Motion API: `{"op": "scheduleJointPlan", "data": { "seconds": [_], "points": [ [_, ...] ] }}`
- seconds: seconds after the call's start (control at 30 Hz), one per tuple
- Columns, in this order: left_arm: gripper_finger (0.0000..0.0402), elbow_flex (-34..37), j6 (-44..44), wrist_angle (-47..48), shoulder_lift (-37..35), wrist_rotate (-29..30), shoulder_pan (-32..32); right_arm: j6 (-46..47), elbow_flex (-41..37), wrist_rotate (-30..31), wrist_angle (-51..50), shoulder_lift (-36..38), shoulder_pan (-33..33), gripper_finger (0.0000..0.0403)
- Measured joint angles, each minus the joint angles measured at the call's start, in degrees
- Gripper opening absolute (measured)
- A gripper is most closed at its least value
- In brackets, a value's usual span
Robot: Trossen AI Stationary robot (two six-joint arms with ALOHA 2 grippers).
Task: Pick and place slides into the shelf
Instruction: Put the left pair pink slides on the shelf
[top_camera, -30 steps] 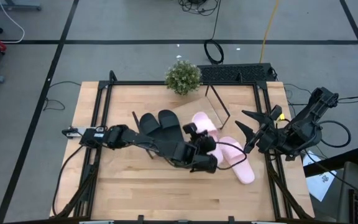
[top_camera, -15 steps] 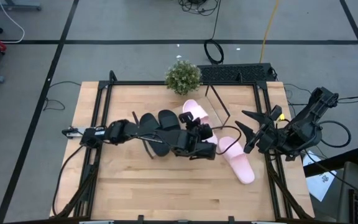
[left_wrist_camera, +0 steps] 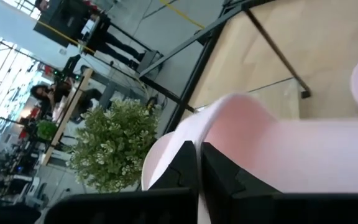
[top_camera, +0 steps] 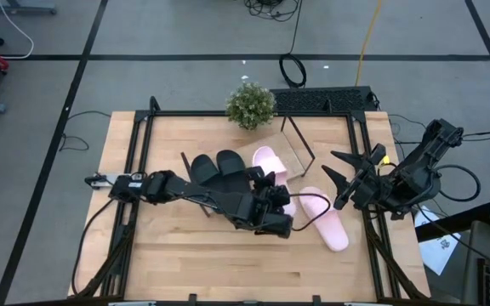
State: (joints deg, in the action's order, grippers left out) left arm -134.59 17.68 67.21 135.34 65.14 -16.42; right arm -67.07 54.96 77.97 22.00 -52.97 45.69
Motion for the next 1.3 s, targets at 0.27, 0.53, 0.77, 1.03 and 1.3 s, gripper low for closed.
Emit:
{"op": "scheduleJointPlan", "data": {
  "seconds": [0.27,0.53,0.77,1.03,1.3],
  "points": [
    [0.0000,0.01,-1.30,0.80,-6.41,1.25,-3.44,-0.08,0.00,-0.02,0.00,0.00,0.00,0.0196],
    [0.0000,-0.04,2.71,9.26,-14.15,5.65,-8.03,-2.32,0.00,0.06,0.66,1.67,0.00,0.0196],
    [0.0000,-0.06,10.87,15.65,-16.44,10.69,-10.72,-4.04,0.00,-0.08,4.78,4.60,0.00,0.0196],
    [0.0000,1.89,21.92,22.95,-17.15,17.15,-11.06,-4.22,0.00,-0.08,5.20,6.53,0.00,0.0196],
    [0.0000,1.84,19.51,20.88,-19.95,15.97,-11.96,-4.19,0.00,-1.55,5.21,6.69,0.00,0.0196]
  ]
}}
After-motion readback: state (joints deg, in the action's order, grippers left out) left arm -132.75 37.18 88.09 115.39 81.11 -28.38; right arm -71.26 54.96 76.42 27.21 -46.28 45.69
